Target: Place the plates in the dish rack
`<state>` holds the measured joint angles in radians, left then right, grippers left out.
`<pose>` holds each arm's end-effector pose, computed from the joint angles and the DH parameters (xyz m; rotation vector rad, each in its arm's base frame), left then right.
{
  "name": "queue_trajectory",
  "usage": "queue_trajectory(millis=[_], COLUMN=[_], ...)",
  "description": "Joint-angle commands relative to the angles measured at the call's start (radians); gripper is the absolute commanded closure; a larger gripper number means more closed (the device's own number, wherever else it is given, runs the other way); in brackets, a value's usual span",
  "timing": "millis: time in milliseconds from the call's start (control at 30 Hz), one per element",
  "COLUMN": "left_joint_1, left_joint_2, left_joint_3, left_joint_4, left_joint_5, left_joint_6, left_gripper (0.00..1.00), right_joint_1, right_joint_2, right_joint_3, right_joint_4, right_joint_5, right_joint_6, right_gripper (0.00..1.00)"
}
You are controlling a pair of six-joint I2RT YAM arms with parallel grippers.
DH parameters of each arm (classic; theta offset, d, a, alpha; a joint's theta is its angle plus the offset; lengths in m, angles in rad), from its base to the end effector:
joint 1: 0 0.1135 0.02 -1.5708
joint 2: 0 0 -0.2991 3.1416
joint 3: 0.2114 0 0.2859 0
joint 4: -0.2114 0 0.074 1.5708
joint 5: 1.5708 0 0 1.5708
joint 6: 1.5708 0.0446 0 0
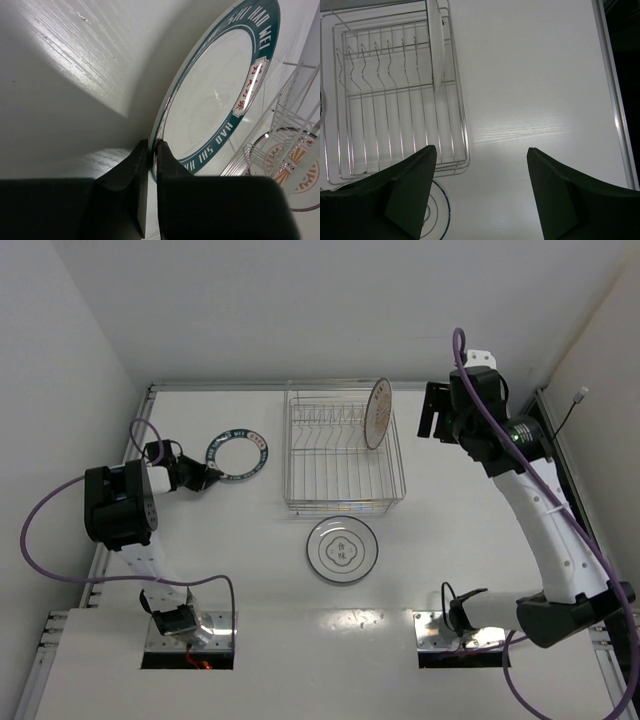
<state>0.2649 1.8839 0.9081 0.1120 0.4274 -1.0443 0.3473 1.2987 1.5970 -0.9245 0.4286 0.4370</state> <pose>0.3841 0.0850 0.1131 -1.3702 2.1158 -0.8567 0.2715 0.0786 0.4739 0.3305 2.1073 -0.0125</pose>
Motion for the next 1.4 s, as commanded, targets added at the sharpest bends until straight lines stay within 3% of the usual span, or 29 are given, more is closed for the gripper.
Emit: queue_trajectory(millis=[0, 133, 233, 300, 333, 433, 533, 633, 767, 1100, 1233, 1367], left_joint_1=[0.025, 0.043, 0.043, 0.043, 0.034, -0.009, -0.079, -0.163, -0.265, -0.437, -0.475, -0.498], left_joint_2=[-0.041, -0.236, -0.339, -0.426, -0.454, -0.548, -0.624, -0.664, -0.7, -0.69, -0.671, -0.661], left_joint_3=[-0.015, 0.037, 0.104, 0.104, 0.104, 0.037, -0.05, -0.104, -0.123, -0.072, -0.054, -0.044], left_joint_4=[-0.066, -0.126, -0.15, -0.138, -0.123, -0.051, 0.035, 0.083, 0.116, 0.161, 0.183, 0.193], left_joint_5=[-0.029, 0.033, 0.112, 0.189, 0.21, 0.286, 0.316, 0.317, 0.317, 0.287, 0.278, 0.278], left_joint_6=[0.05, 0.095, 0.115, 0.09, 0.075, 0.018, -0.049, -0.074, -0.095, -0.148, -0.168, -0.168], left_gripper=[1.0, 1.0, 1.0, 1.0, 1.0, 1.0, 1.0, 1.0, 1.0, 1.0, 1.0, 1.0], right_joint_1=[-0.01, -0.019, -0.037, -0.047, -0.047, -0.056, -0.067, -0.067, -0.067, -0.057, -0.057, -0.067], right_joint_2=[-0.036, -0.047, -0.068, -0.081, -0.081, -0.091, -0.091, -0.059, -0.007, 0.117, 0.135, 0.136], right_joint_3=[0.021, -0.025, -0.066, -0.122, -0.146, -0.253, -0.374, -0.471, -0.558, -0.585, -0.609, -0.609], right_joint_4=[0.0, 0.048, 0.119, 0.188, 0.278, 0.497, 0.688, 0.929, 1.151, 1.234, 1.264, 1.264], right_joint_5=[-0.03, -0.099, -0.227, -0.411, -0.57, -0.857, -1.054, -1.149, -1.173, -1.173, -1.183, -1.183], right_joint_6=[-0.012, -0.012, -0.012, -0.012, -0.012, 0.052, 0.194, 0.302, 0.42, 0.477, 0.493, 0.493], right_gripper=[0.3, 0.3, 0.3, 0.3, 0.3, 0.3, 0.3, 0.3, 0.3, 0.3, 0.4, 0.62])
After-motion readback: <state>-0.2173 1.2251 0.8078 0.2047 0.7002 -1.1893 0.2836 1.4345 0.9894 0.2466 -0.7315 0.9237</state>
